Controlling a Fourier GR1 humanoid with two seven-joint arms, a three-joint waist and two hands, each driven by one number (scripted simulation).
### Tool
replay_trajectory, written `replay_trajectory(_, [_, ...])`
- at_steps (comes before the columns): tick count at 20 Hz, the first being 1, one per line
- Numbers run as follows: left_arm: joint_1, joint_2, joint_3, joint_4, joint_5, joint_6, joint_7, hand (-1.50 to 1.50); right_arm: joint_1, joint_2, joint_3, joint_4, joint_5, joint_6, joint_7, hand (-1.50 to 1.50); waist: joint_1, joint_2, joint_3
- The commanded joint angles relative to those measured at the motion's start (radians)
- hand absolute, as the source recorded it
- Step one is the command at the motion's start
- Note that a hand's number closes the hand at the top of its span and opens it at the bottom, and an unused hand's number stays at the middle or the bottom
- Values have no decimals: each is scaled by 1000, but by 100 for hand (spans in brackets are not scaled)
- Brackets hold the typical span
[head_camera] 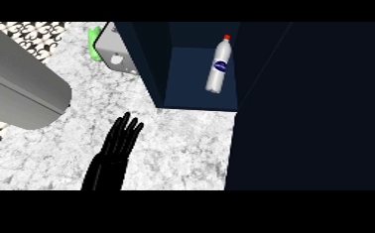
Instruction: Pick up the bottled water, place it into the cabinet and close the cabinet
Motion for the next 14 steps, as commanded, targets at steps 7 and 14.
replay_trajectory(7, [225,254,120,-115,57,-178,-120,-150,-158,-118,99,-203,174,20,162,150,25,8,-5])
replay_trajectory(14, [322,362,181,-144,90,-321,-193,-150,-286,-85,232,-202,107,-14,357,150,37,22,-6])
